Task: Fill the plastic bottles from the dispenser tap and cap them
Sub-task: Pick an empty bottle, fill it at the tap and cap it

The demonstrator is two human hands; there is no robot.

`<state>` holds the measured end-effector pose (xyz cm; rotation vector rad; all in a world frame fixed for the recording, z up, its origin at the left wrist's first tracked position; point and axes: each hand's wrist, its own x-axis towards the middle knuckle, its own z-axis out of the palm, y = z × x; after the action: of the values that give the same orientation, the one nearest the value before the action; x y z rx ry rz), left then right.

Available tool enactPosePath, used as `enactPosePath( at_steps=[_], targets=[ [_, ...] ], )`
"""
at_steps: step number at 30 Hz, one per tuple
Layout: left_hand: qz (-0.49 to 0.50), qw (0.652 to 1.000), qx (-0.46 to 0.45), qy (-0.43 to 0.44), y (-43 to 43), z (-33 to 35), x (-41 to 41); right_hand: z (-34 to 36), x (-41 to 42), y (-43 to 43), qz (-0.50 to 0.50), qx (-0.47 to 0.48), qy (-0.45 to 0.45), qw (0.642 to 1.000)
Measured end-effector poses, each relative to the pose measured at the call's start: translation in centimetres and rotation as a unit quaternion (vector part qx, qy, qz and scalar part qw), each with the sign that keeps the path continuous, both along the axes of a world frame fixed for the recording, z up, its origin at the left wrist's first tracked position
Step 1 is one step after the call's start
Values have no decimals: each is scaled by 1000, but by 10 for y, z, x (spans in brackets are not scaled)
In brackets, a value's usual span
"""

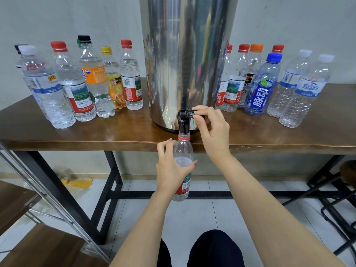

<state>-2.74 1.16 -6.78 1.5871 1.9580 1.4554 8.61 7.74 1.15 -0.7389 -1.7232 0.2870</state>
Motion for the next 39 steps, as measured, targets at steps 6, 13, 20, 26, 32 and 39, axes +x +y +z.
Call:
enactPosePath(
  at_steps=[6,13,20,26,32,39],
  targets=[
    [-1,1000,6,1,0,0,0,0,0,0,0,0,2,1000],
    [2,1000,9,1,0,-1,0,0,0,0,1,-4,3,1000],
    [3,1000,-4,-1,0,0,0,1,0,-1,1,-4,2,1000],
    [1,1000,0,-4,0,-1,0,1,0,-1,-1,-5,-4,1000],
    [-5,1000,8,-7,-1,-1,-1,1,1,0,-2,-5,-9,1000],
    [-6,1000,9,-9,-1,-1,-1,1,1,-1,-1,-9,-7,1000]
  ],
)
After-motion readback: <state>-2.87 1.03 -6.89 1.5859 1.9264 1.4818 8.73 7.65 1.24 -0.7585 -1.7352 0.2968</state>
